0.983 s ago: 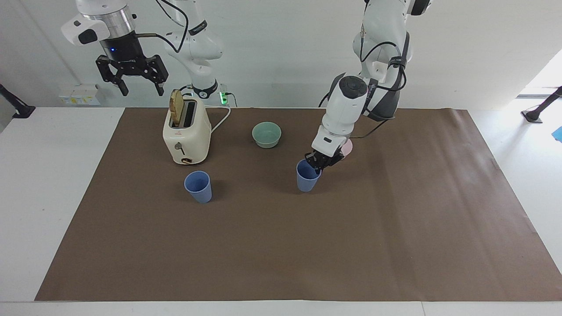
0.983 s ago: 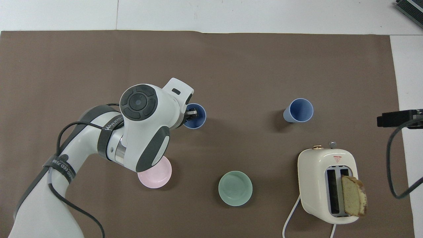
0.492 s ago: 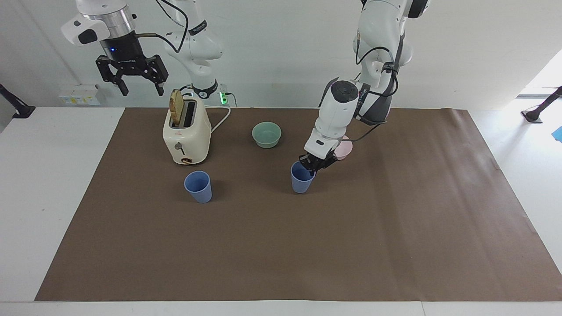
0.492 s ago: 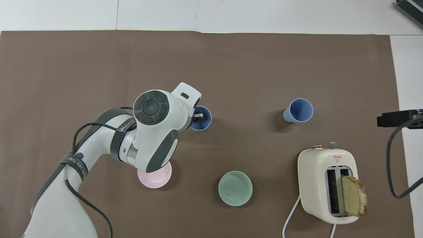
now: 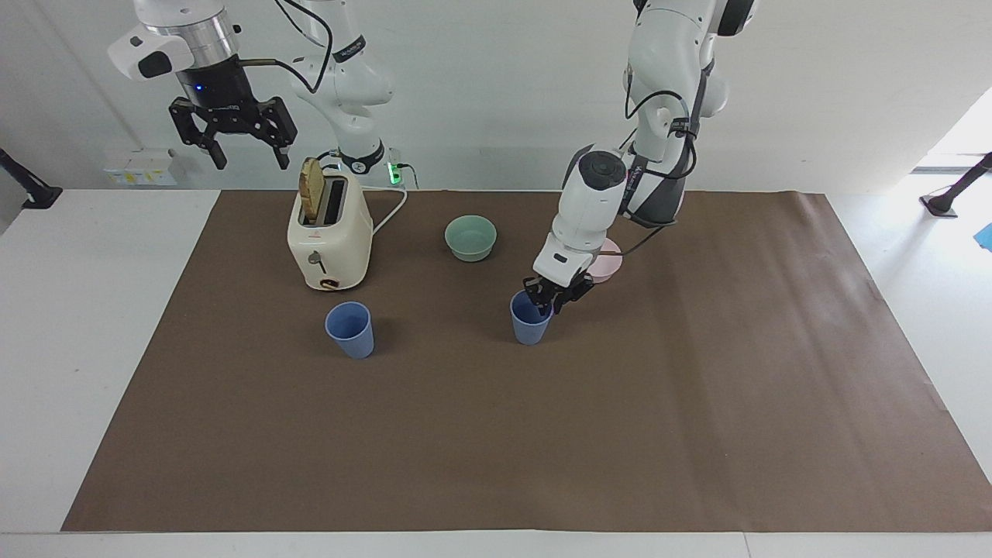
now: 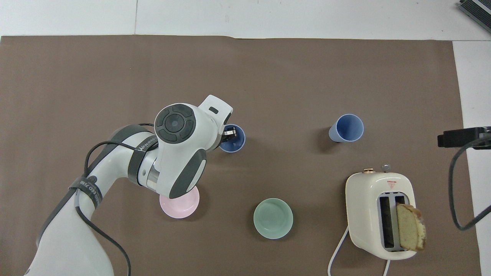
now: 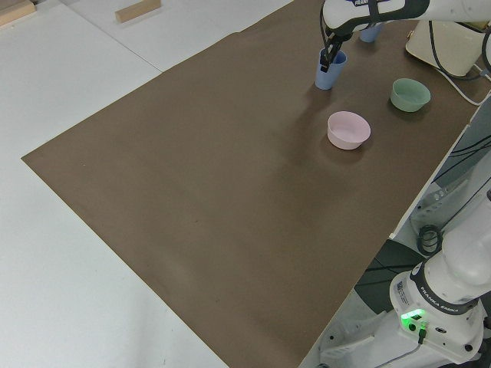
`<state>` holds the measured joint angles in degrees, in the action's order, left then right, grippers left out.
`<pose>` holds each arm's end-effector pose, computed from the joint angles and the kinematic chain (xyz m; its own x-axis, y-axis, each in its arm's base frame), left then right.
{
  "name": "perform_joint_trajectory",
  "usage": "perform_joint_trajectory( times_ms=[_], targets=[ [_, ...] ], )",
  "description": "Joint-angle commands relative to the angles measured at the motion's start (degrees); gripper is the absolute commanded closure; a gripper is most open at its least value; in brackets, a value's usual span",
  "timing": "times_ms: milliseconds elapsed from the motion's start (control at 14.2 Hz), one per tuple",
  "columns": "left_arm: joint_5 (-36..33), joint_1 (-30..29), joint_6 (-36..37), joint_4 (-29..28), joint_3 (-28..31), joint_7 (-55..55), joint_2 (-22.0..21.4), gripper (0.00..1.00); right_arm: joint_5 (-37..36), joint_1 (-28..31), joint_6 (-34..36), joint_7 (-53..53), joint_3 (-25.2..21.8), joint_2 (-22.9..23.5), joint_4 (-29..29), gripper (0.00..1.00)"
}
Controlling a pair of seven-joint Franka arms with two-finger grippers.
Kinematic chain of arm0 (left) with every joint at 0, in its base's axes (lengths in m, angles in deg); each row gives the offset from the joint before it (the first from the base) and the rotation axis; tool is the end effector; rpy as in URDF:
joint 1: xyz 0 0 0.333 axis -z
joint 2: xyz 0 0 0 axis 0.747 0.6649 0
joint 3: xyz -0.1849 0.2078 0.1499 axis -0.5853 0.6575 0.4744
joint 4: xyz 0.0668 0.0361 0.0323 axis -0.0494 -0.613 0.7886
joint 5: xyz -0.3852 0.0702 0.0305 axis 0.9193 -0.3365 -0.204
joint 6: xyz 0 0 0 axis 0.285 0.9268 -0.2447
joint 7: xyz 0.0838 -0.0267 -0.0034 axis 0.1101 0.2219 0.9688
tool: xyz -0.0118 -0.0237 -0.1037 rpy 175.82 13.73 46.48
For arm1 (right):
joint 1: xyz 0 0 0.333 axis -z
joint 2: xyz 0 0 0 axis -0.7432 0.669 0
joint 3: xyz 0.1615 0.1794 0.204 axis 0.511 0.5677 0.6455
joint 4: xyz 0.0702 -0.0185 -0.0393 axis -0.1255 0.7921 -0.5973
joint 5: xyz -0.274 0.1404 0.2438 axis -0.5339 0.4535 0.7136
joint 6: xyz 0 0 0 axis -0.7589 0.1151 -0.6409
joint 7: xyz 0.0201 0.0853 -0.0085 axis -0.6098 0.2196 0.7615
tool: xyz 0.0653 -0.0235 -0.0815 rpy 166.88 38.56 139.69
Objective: Stack blue cups with both arms
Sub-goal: 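Set the blue cup down, open the left gripper and withdraw it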
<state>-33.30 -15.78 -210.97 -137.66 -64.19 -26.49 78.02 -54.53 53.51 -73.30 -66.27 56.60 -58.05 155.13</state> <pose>0.5326 -0.3500 0.3800 0.9875 0.1485 0.0521 0.1391 -0.9784 0.1529 0.5042 0.0024 0.6839 0.9970 -0.0182 0.0757 -0.0182 -0.9998 -0.0015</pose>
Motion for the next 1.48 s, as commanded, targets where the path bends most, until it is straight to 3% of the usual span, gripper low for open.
perform_joint_trajectory(
  times_ms=[0,140,492,1054,1405],
  targets=[
    [-1.5,-1.3,1.9,0.0,1.3,-0.2,-2.9,0.00,0.8,0.3,0.8,-0.4,-0.1,0.0,-0.5,0.00],
    [-4.8,-4.3,4.2,0.5,1.2,-0.8,-5.4,0.00,0.8,0.2,1.0,-0.3,-0.1,0.0,-0.5,0.00],
    [-4.2,-14.8,13.9,-0.2,1.0,-18.5,-12.5,0.00,0.8,0.3,1.7,-0.3,-0.1,-0.3,-0.4,0.00],
    [-4.2,-26.8,25.1,-0.2,1.2,-41.5,-16.0,0.00,0.5,0.4,1.8,-0.5,-0.3,-0.3,-0.3,0.00],
    [-5.2,-28.2,28.7,2.6,1.2,-45.1,-17.6,0.00,0.7,1.2,0.0,-0.8,-0.5,-0.6,5.0,0.00]
  ],
)
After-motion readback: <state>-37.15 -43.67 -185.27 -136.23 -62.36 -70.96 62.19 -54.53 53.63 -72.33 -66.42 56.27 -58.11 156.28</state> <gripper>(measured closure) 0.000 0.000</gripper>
